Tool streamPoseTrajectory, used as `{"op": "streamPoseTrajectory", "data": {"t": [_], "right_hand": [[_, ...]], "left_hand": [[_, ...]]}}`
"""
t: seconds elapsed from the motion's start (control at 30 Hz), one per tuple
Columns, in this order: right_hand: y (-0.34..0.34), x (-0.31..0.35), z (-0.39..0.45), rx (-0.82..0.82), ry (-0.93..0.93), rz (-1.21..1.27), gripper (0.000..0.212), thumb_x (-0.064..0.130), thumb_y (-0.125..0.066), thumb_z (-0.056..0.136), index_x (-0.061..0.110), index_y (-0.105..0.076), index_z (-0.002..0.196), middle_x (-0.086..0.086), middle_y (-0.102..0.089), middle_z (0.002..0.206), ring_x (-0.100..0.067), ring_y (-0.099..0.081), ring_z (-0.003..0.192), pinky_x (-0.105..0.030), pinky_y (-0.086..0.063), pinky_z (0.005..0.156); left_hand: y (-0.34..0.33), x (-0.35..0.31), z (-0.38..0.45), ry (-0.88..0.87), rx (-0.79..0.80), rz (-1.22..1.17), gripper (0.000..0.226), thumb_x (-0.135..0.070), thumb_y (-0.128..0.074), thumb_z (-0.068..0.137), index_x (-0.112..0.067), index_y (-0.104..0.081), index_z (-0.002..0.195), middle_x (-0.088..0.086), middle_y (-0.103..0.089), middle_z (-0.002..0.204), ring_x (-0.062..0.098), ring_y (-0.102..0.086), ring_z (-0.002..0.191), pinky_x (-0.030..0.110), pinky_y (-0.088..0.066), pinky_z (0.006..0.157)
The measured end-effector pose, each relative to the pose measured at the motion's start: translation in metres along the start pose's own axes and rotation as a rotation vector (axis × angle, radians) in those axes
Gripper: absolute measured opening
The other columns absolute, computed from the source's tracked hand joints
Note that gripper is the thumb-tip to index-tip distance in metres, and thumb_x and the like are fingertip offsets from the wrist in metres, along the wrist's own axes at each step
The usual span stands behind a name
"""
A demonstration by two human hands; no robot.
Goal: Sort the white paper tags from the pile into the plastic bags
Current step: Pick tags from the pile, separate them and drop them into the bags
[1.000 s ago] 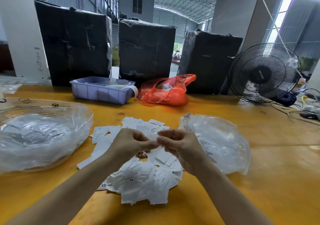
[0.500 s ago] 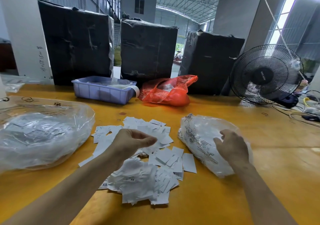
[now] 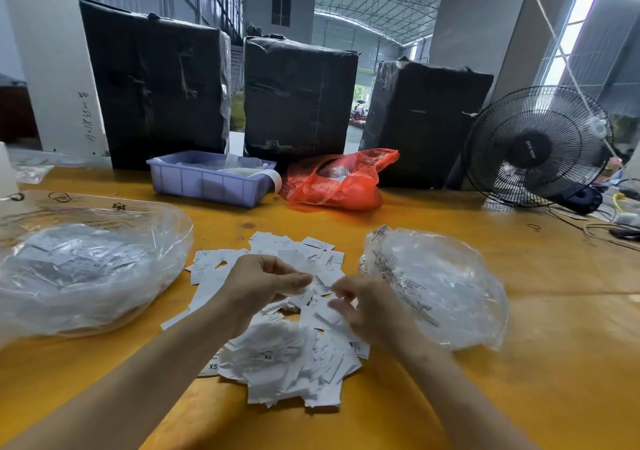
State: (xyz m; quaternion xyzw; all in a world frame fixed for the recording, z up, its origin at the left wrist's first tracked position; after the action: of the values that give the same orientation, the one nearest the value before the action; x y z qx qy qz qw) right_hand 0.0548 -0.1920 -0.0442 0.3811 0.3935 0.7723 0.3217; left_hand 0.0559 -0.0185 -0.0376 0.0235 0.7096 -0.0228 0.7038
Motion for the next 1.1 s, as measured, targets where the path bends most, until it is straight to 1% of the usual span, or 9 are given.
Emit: {"op": "streamPoseTrajectory", "data": {"t": [0.13,0.23,0.33,0.4,0.47,0.53,0.63,0.9,1.1], "right_hand": [[-0.020,0.000,0.000,0.151,-0.044,-0.238,0.049,0.057,-0.057,0.083,0.012,-0.065,0.100,-0.004,-0.063,0.101,-0.019,-0.051,0.097,-0.031,-0.042,0.085],[-0.016,0.001,-0.001,0.099,-0.026,-0.181,0.036,0.039,-0.055,0.091,0.010,-0.058,0.070,-0.003,-0.056,0.074,-0.015,-0.046,0.070,-0.028,-0.037,0.063],[-0.008,-0.001,0.000,0.029,-0.099,-0.055,0.047,0.021,-0.049,0.096,0.019,-0.038,0.051,0.003,-0.038,0.050,-0.008,-0.031,0.045,-0.019,-0.023,0.045],[-0.001,-0.004,0.000,-0.067,-0.209,0.179,0.049,0.017,-0.050,0.096,0.018,-0.038,0.049,0.003,-0.038,0.047,-0.008,-0.030,0.043,-0.017,-0.023,0.044],[0.004,-0.011,-0.001,-0.156,-0.361,0.616,0.040,0.012,-0.049,0.096,0.007,-0.053,0.057,-0.012,-0.055,0.059,-0.019,-0.050,0.055,-0.024,-0.041,0.054],[0.004,-0.013,0.000,-0.128,-0.531,1.061,0.024,0.007,-0.047,0.096,0.000,-0.063,0.079,-0.019,-0.069,0.084,-0.025,-0.065,0.074,-0.031,-0.054,0.068],[0.002,-0.009,0.000,-0.010,-0.603,1.359,0.018,0.003,-0.044,0.094,-0.003,-0.059,0.100,-0.023,-0.071,0.095,-0.028,-0.070,0.084,-0.028,-0.056,0.067],[0.001,0.000,0.000,0.035,-0.522,1.313,0.003,0.001,-0.065,0.083,0.004,-0.066,0.083,-0.008,-0.071,0.076,-0.018,-0.068,0.071,-0.025,-0.056,0.066],[0.015,0.003,0.004,-0.156,-0.362,1.155,0.013,-0.002,-0.062,0.085,0.008,-0.065,0.076,-0.007,-0.069,0.077,-0.016,-0.066,0.074,-0.029,-0.057,0.069]], "left_hand": [[0.001,0.001,0.001,-0.007,-0.013,0.007,0.017,-0.005,-0.081,0.062,-0.003,-0.065,0.068,0.016,-0.069,0.068,0.017,-0.066,0.060,0.025,-0.048,0.061],[0.002,0.002,0.002,-0.007,-0.016,0.012,0.016,-0.005,-0.081,0.065,-0.002,-0.065,0.070,0.017,-0.069,0.071,0.015,-0.067,0.059,0.024,-0.046,0.058],[0.002,0.003,0.002,-0.001,-0.018,0.025,0.015,-0.005,-0.079,0.068,-0.002,-0.066,0.072,0.007,-0.067,0.059,0.014,-0.067,0.058,0.023,-0.045,0.056],[0.003,0.002,0.002,0.002,-0.028,0.028,0.013,-0.006,-0.078,0.070,-0.002,-0.067,0.075,0.004,-0.067,0.059,0.012,-0.067,0.058,0.022,-0.044,0.055],[0.003,0.001,0.002,0.006,-0.038,0.034,0.011,-0.006,-0.077,0.073,-0.002,-0.068,0.078,0.003,-0.069,0.061,0.011,-0.067,0.057,0.020,-0.044,0.052],[0.004,0.000,0.002,0.012,-0.049,0.041,0.008,-0.007,-0.075,0.075,-0.004,-0.070,0.081,0.003,-0.071,0.067,0.009,-0.067,0.056,0.020,-0.044,0.052],[0.004,0.000,0.002,0.022,-0.053,0.065,0.006,-0.008,-0.074,0.078,-0.009,-0.072,0.084,0.003,-0.074,0.077,0.008,-0.066,0.057,0.021,-0.044,0.056],[0.001,-0.001,-0.002,0.022,-0.029,0.084,0.019,-0.033,-0.075,0.071,-0.015,-0.074,0.079,-0.005,-0.075,0.079,0.009,-0.066,0.070,0.025,-0.042,0.064],[-0.003,-0.001,-0.004,0.064,0.038,0.085,0.010,-0.018,-0.076,0.073,-0.010,-0.073,0.078,0.001,-0.070,0.070,0.011,-0.060,0.065,0.021,-0.043,0.059]]}}
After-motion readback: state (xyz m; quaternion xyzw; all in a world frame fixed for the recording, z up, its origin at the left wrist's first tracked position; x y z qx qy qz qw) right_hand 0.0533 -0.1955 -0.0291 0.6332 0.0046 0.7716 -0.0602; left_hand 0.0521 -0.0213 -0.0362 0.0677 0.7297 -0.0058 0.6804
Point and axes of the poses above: each hand's wrist, its own z-axis towards the middle knuckle, its own y-axis out of the back of the hand, x = y × z, the point moved 4 cm from there along z, towards the middle knuckle
